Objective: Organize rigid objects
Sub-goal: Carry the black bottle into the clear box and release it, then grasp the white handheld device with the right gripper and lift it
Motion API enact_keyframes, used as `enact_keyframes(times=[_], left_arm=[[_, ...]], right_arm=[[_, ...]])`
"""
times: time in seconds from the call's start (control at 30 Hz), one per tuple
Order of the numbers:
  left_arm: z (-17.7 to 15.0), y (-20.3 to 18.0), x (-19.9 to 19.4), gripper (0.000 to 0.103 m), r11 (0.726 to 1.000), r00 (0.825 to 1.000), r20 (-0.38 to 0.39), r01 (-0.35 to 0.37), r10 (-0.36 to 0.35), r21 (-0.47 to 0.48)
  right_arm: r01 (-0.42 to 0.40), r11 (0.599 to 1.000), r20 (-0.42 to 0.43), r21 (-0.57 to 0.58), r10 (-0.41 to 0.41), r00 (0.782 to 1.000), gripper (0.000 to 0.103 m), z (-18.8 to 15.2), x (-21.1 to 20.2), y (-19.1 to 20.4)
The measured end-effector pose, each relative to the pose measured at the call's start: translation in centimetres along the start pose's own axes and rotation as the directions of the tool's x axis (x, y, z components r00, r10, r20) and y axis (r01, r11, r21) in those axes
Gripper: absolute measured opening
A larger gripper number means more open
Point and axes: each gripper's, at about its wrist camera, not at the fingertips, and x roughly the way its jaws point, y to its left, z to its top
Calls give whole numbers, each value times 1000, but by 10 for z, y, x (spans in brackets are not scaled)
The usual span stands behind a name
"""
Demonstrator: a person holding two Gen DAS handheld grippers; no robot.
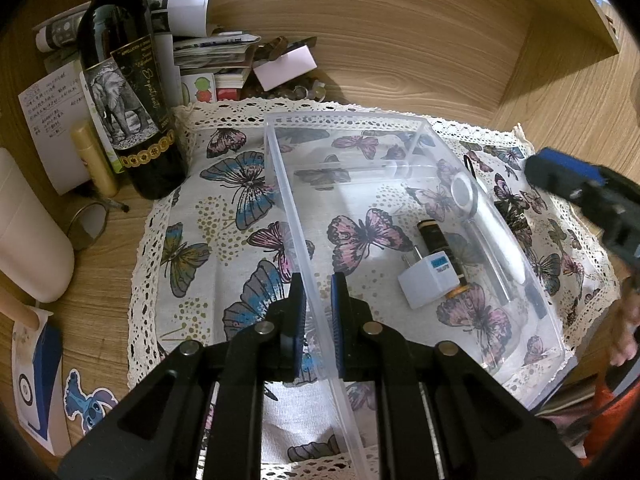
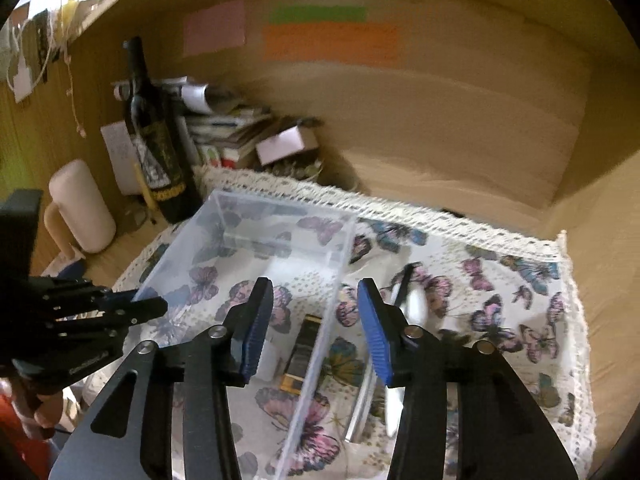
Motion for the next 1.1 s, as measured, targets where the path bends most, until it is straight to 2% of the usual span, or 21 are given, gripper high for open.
enact_keyframes(times=[0.1,0.23,0.43,0.6,0.73,1.0,1.1], left_arm=[[0,0,0,11,1000,1000,0,0,0,0],[0,0,0,11,1000,1000,0,0,0,1],[0,0,0,11,1000,1000,1,0,0,0],[0,0,0,11,1000,1000,1,0,0,0],[0,-1,0,11,1000,1000,0,-1,1,-6],[0,-1,1,11,1000,1000,1,-1,1,-3],[0,-1,1,11,1000,1000,1,0,0,-5]], right_arm=[[34,999,28,12,-34,999,42,-1,-16,-10],[88,995,46,36,-90,995,49,-6,-32,-29],[161,984,-17,79,-160,987,50,-27,-28,-57],[175,979,-96,108,-165,982,50,-48,-11,-73],[132,983,-138,128,-114,984,49,-59,8,-75],[83,993,-247,80,-61,967,24,-60,63,-65],[80,993,-276,91,-52,960,24,-59,79,-68]])
